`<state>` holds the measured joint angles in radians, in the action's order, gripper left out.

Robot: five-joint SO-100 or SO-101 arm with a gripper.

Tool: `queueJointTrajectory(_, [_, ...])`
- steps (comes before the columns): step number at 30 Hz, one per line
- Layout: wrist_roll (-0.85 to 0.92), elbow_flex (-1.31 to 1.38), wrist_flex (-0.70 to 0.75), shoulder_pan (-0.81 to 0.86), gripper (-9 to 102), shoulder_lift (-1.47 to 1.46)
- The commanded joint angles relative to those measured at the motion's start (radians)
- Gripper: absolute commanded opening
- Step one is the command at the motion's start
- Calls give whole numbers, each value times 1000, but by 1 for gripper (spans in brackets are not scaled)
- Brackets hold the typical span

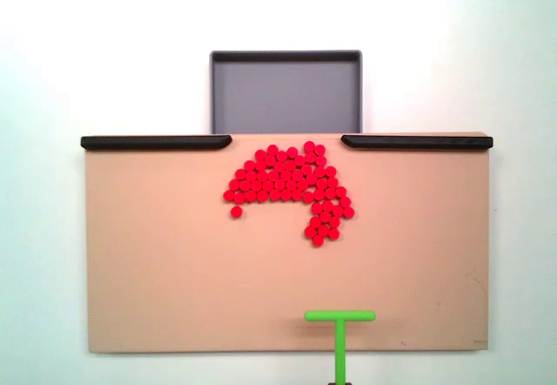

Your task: Push granules from bottom to the grey container

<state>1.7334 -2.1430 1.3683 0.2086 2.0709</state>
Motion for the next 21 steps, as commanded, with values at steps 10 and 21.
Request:
queueJointTrajectory(10, [32,-38,-140,26,0,-72])
queueJointTrajectory(21, [6,-60,-225,9,0,-121])
